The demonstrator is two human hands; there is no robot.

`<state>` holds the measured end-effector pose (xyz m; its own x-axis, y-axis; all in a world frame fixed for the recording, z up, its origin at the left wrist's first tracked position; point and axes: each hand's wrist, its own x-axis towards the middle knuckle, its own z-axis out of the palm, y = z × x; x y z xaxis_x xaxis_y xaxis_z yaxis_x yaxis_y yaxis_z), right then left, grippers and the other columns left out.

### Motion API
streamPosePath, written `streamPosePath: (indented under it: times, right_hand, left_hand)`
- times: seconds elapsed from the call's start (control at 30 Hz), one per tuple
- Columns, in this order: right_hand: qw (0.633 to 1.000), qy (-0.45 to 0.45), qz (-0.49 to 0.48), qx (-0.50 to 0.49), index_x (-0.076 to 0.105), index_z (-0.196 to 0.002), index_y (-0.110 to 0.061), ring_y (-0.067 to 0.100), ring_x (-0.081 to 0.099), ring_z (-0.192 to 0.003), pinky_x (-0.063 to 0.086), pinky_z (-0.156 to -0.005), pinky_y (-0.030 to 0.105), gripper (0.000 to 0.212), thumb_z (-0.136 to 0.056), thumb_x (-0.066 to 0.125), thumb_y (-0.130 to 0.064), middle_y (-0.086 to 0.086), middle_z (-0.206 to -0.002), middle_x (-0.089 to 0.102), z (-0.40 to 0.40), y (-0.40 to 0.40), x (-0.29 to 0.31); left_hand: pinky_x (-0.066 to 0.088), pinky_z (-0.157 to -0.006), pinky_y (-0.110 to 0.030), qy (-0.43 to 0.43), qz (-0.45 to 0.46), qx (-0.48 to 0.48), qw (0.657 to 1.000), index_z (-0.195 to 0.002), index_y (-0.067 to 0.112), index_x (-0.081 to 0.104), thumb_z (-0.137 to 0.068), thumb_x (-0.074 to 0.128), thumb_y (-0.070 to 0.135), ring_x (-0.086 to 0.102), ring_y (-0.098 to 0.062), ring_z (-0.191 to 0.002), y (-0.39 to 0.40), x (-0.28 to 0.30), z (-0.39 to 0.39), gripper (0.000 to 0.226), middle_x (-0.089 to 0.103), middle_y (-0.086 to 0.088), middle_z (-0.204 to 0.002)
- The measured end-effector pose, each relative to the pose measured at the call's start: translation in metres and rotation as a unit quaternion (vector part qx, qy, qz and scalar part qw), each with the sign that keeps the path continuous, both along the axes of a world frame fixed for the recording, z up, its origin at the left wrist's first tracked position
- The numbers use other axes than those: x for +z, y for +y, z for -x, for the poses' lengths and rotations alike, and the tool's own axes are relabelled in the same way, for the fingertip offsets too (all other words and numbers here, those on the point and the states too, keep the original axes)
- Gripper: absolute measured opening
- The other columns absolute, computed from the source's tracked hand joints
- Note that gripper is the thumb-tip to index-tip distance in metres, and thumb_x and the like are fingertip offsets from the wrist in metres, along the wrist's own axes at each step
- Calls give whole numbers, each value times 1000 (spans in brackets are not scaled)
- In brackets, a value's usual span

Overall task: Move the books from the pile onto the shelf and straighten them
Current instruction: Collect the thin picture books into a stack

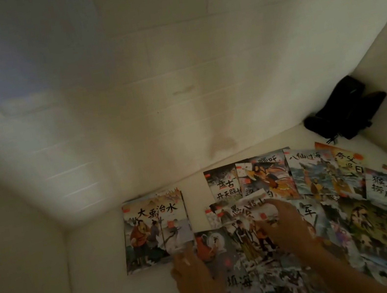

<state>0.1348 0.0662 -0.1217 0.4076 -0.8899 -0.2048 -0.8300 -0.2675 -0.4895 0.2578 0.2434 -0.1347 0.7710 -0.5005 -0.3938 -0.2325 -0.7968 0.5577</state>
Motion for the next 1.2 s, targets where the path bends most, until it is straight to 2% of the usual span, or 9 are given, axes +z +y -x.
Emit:
streamPosePath:
  times: [0.17, 0.3, 0.43, 0.53, 0.7, 0.87, 1.03, 1.1, 1.2]
  right_hand:
    - [984, 164, -63, 32, 6, -153, -28, 35, -5, -148, 8, -118, 55, 102, -75, 52, -76, 10, -161, -4, 40, -11, -17]
    - [973, 210, -77, 51, -6, -152, -32, 35, -16, -146, 8, -113, 65, 103, -76, 43, -81, 3, -160, -20, 50, 4, -22]
    - [968, 234, -52, 79, -10, -152, -30, 27, -14, -148, 9, -113, 65, 107, -70, 21, -91, -3, -159, -23, 59, 23, -20]
    - [967, 217, -55, 122, -13, -152, -30, 21, -17, -148, 6, -112, 65, 125, -45, -7, -96, -8, -158, -25, 61, 37, -16]
    - [990, 101, 12, 100, 2, -153, -33, 15, 7, -148, 16, -114, 57, 90, -80, 23, -82, -9, -160, -13, 75, 29, -14]
    - [975, 220, -27, -18, -8, -153, -25, 35, -14, -147, 6, -114, 63, 113, -61, -7, -92, 13, -160, -18, 112, 11, -29]
    - [981, 193, -18, -8, -5, -154, -21, 32, -10, -148, 11, -114, 59, 123, -51, -36, -82, 10, -161, -10, 84, 29, -34]
    - [990, 139, -26, 13, -5, -154, -20, 24, -10, -149, 9, -117, 54, 120, -55, -35, -81, 3, -162, -10, 65, 35, -35]
    - [996, 69, -29, 44, 4, -154, -23, 19, -1, -150, 9, -119, 51, 97, -77, -9, -80, -2, -162, -2, 52, 36, -32]
  left_hand:
    - [38, -104, -43, 30, -43, 46, 998, -151, 27, -2, -78, 68, 45, 32, -36, -131, -13, 4, 50, 103, 20, -17, -147]
    - [35, -107, -41, 54, -141, 65, 986, -146, 15, 3, -79, 64, 58, 22, -39, -136, -45, 7, 60, 101, 4, -19, -151]
    - [40, -100, -40, 17, -143, 74, 987, -143, 14, 10, -78, 62, 62, 30, -36, -128, -65, 7, 74, 96, 19, -17, -142]
    - [38, -102, -43, 21, -131, 81, 988, -144, 11, 8, -74, 69, 59, 35, -39, -126, -71, 5, 69, 105, 31, -21, -138]
    - [35, -104, -39, 63, -76, 85, 991, -142, -7, 11, -72, 74, 54, 48, -33, -124, -67, 2, 39, 112, 46, -20, -136]
    - [40, -103, -39, 89, -97, 25, 991, -136, -2, 24, -74, 71, 58, 50, -31, -122, -68, 1, 29, 98, 48, -16, -133]
    - [46, -95, -36, 48, -75, -25, 996, -130, 5, 34, -78, 70, 51, 57, -29, -114, -70, 3, 25, 78, 56, -13, -126]
    - [43, -93, -34, 15, -109, -51, 993, -125, 12, 38, -82, 63, 55, 58, -26, -112, -70, 12, 22, 66, 59, -8, -122]
    - [39, -96, -36, 1, -100, -40, 994, -119, 19, 44, -84, 57, 58, 58, -25, -113, -68, 14, 19, 54, 62, -3, -113]
